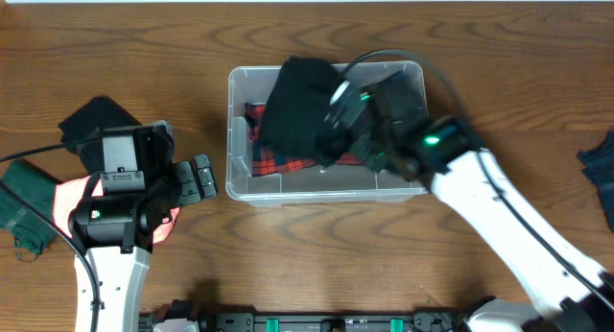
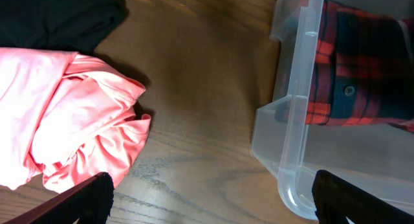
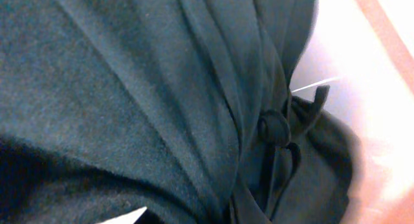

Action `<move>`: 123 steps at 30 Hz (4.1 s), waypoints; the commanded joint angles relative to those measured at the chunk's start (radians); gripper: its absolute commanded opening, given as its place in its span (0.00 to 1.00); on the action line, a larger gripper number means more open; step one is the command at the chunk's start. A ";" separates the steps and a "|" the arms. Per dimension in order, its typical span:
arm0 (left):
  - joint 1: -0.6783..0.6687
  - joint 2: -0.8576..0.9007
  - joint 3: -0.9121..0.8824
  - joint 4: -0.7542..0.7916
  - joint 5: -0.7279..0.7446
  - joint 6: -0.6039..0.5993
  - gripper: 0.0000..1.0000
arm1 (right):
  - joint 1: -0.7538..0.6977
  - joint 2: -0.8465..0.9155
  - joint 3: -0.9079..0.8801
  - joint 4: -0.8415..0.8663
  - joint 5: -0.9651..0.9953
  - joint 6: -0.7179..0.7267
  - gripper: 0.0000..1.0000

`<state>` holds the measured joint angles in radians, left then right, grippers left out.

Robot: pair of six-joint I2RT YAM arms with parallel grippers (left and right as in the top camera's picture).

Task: Pack container
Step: 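Grasp the black garment on the right with the right gripper, then place the black garment into the bin over the plaid shirt, then move the right gripper back to the remaining black cloth on the right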

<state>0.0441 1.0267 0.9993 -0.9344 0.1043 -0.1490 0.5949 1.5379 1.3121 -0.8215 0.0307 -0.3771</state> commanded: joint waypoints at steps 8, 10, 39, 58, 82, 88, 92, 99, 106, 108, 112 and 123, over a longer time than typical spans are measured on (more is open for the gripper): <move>-0.001 0.006 0.016 0.000 -0.012 0.017 0.98 | 0.036 0.096 0.015 -0.011 0.032 -0.005 0.98; -0.001 0.006 0.016 0.001 -0.012 0.017 0.98 | 0.036 0.077 0.018 0.007 0.080 -0.005 0.99; -0.001 0.006 0.016 0.000 -0.012 0.017 0.98 | 0.023 0.247 0.042 -0.005 -0.331 0.145 0.14; -0.001 0.006 0.016 0.000 -0.012 0.017 0.98 | -0.061 0.235 0.103 0.044 -0.060 0.273 0.41; -0.001 0.006 0.016 0.000 -0.012 0.017 0.98 | -0.965 0.221 -0.002 0.014 0.412 0.361 0.99; -0.001 0.006 0.016 0.000 -0.012 0.017 0.98 | -1.115 0.372 -0.002 0.034 0.451 0.361 0.99; -0.001 0.006 0.016 0.000 -0.012 0.017 0.98 | -1.180 0.442 -0.002 0.042 0.451 0.361 0.99; -0.001 0.006 0.016 0.001 -0.012 0.017 0.98 | -1.266 0.517 -0.003 0.101 0.452 0.352 0.99; -0.001 0.006 0.016 0.000 -0.012 0.017 0.98 | -1.323 0.537 -0.003 0.212 0.451 0.308 0.97; -0.001 0.006 0.016 0.000 -0.012 0.017 0.98 | -1.332 0.539 -0.003 0.237 0.451 0.309 0.88; -0.001 0.006 0.016 0.000 -0.012 0.017 0.98 | -1.348 0.542 -0.003 0.281 0.423 0.309 0.58; -0.002 0.006 0.016 0.000 -0.012 0.017 0.98 | -1.336 0.522 -0.003 0.261 0.291 0.321 0.01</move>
<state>0.0441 1.0271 0.9993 -0.9344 0.1043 -0.1490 -0.7532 2.0579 1.3197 -0.5381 0.4229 -0.0681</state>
